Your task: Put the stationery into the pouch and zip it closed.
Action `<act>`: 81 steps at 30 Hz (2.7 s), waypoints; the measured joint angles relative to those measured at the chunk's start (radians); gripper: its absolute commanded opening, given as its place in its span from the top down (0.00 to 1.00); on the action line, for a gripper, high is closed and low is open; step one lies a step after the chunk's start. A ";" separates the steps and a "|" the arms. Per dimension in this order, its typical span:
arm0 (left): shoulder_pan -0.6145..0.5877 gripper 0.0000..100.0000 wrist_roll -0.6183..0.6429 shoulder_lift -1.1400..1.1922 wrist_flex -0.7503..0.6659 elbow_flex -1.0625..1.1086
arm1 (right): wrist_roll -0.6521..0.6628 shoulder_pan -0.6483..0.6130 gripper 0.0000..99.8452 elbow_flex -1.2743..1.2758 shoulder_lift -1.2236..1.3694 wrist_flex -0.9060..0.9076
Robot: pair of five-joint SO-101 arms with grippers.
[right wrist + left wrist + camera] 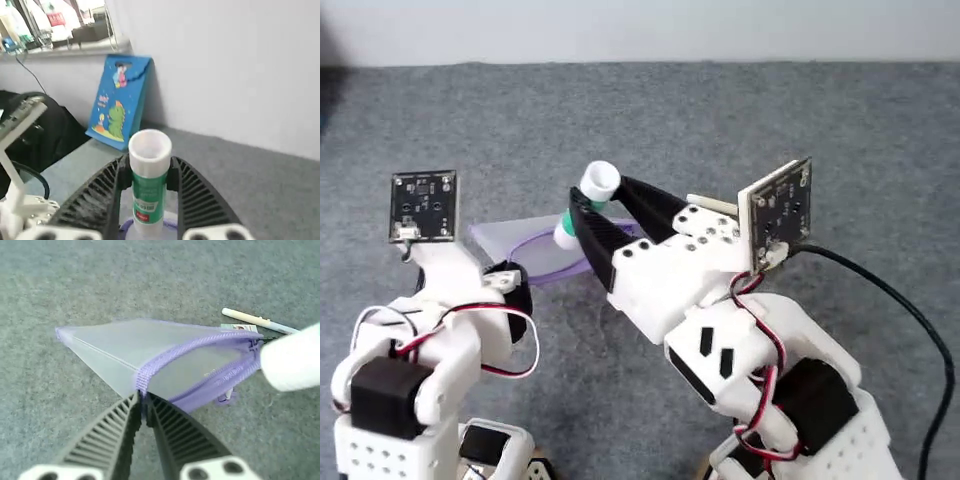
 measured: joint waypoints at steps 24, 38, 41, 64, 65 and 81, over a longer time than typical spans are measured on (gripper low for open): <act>0.002 0.99 0.008 0.020 -0.018 0.000 | 0.071 -0.034 0.81 0.226 0.146 -0.137; 0.003 0.99 0.008 0.020 -0.037 0.000 | 0.071 -0.018 0.92 0.091 0.037 0.137; 0.003 0.99 0.008 0.020 -0.038 0.000 | 0.066 0.064 0.96 0.061 0.037 0.189; -0.098 0.99 -0.071 0.020 0.015 0.023 | 0.078 0.373 0.98 0.048 0.293 0.717; -0.121 0.99 -0.078 0.020 0.018 0.026 | 0.078 0.342 0.98 0.048 0.298 0.756; -0.344 0.99 -0.215 0.020 0.046 0.083 | 0.081 -0.103 0.72 0.319 0.311 0.674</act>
